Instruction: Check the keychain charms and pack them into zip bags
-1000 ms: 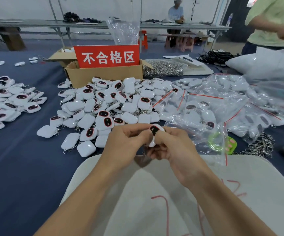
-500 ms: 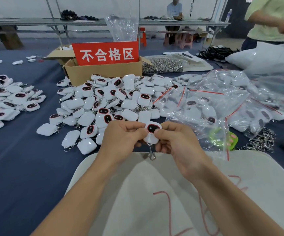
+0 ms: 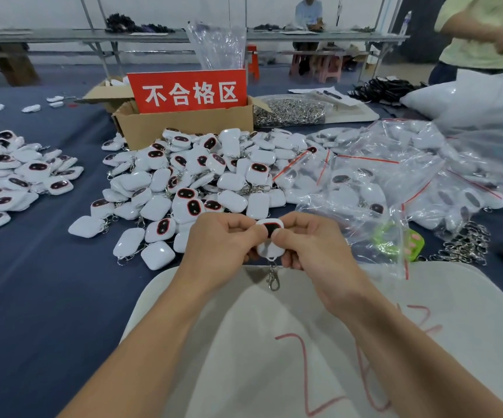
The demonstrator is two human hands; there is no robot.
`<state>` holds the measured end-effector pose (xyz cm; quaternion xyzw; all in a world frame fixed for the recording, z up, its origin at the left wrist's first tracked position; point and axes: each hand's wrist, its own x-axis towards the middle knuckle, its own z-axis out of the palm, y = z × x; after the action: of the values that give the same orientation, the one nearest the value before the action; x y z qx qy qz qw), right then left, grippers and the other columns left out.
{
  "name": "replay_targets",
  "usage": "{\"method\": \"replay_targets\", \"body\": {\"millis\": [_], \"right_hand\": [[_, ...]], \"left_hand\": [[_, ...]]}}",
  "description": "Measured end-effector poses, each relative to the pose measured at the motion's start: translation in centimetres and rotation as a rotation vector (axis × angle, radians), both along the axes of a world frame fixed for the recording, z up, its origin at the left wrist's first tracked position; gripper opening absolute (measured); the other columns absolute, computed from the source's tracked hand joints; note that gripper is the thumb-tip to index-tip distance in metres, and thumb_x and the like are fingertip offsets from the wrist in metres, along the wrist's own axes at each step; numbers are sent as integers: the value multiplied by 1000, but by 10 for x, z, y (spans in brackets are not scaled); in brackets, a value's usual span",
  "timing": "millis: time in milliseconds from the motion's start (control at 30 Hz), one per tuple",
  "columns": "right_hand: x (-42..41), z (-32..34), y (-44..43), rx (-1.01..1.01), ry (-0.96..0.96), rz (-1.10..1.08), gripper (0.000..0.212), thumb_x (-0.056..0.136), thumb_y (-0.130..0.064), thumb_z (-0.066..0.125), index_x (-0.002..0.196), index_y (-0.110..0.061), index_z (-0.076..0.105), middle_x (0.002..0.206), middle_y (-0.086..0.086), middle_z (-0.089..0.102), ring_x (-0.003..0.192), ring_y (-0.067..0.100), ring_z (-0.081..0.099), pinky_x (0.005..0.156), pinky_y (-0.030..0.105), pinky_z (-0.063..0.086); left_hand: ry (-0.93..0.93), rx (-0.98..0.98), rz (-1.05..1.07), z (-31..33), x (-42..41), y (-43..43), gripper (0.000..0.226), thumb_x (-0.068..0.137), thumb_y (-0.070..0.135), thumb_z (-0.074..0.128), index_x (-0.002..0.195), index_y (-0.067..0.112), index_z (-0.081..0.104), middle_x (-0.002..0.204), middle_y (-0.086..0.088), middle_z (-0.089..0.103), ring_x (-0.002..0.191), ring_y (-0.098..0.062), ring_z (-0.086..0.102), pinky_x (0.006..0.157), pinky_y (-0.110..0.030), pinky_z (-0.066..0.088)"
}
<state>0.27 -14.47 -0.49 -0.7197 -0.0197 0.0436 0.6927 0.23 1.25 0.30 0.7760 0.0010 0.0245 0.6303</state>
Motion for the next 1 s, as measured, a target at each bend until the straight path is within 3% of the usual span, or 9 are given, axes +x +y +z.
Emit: {"method": "replay_targets", "body": {"millis": [133,300,400,467,633,767,867,1000], "right_hand": [[-3,2,3,-48,-19,40,16,73,-21,64,85,-21,74,77,8,75,55,13,51,63,32,45],[-1,1,3,-52,-29,50,21,69,-19,75,90,-23,75,79,2,75,61,5,61,62,21,48],[0,0,1,-17,-21,28,22,75,-5,80,90,-19,74,77,3,76,62,6,64,56,15,47],[0,0,1,6,-19,5,25,71,-1,80,89,-17,74,76,4,76,61,8,66,53,13,46],[0,3,3,-4,-25,8,26,66,-16,79,91,-21,74,81,6,77,67,10,68,58,17,48],[-3,5,5,-19,-42,-47,34,66,-20,76,100,-24,70,72,2,74,56,9,58,59,27,49],[-6,6,4,-86,-105,-143,33,74,-17,76,102,-31,66,69,0,74,56,15,62,63,40,56],[-7,7,2,-61,-126,-150,22,88,-3,71,97,-24,70,60,5,71,48,13,62,51,21,49]], "left_hand": [[-23,64,84,-1,0,-1,9,65,31,72,67,30,80,53,1,68,47,-11,57,68,-46,63],[-66,116,85,-6,5,0,12,82,25,78,73,34,80,56,4,69,48,-6,55,59,-26,52],[-69,102,62,-6,6,0,12,83,22,79,73,28,81,58,3,71,48,-5,57,56,-20,50],[-80,91,42,-5,4,-1,8,81,26,79,74,29,81,59,3,72,48,-5,57,56,-20,50],[-89,73,42,-5,5,2,7,75,34,74,76,32,80,58,2,71,50,-8,60,56,-23,51],[-54,-44,48,-3,7,2,10,77,30,74,73,25,82,60,-4,72,52,-12,62,54,-21,51],[-38,-87,52,-3,8,-3,17,87,19,72,72,22,81,64,-6,73,55,-11,64,55,-21,51],[-28,-162,59,0,7,-4,26,93,15,66,72,8,79,69,-18,72,56,-16,65,54,-25,52]]}}
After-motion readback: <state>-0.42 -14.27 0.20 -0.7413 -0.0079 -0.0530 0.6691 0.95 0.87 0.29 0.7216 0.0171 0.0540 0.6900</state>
